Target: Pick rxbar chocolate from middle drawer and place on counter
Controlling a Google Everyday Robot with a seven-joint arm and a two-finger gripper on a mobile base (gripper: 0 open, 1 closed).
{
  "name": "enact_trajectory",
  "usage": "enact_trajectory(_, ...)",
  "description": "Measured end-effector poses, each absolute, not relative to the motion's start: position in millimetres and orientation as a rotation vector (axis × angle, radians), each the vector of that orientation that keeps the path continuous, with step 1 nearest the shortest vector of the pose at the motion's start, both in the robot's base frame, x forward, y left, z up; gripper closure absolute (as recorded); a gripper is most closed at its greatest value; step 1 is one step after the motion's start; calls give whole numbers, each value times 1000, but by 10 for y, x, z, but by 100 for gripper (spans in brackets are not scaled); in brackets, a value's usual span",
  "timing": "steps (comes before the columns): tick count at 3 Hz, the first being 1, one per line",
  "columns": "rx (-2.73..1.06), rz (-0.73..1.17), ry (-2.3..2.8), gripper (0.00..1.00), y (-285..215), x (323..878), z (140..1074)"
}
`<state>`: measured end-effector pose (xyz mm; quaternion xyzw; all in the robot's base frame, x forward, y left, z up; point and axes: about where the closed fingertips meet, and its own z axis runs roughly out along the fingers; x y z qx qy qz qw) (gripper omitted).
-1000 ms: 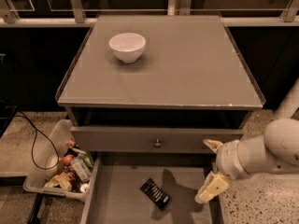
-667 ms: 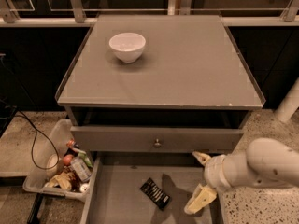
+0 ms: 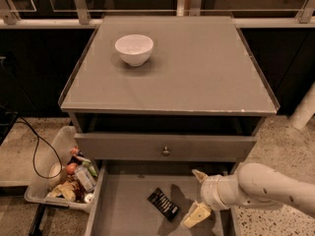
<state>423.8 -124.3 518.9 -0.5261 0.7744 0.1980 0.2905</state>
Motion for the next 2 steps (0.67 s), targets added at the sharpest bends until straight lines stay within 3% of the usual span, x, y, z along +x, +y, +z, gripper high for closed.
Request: enact_trajectory(2, -1390, 517, 2085, 0, -1164, 4265, 4570)
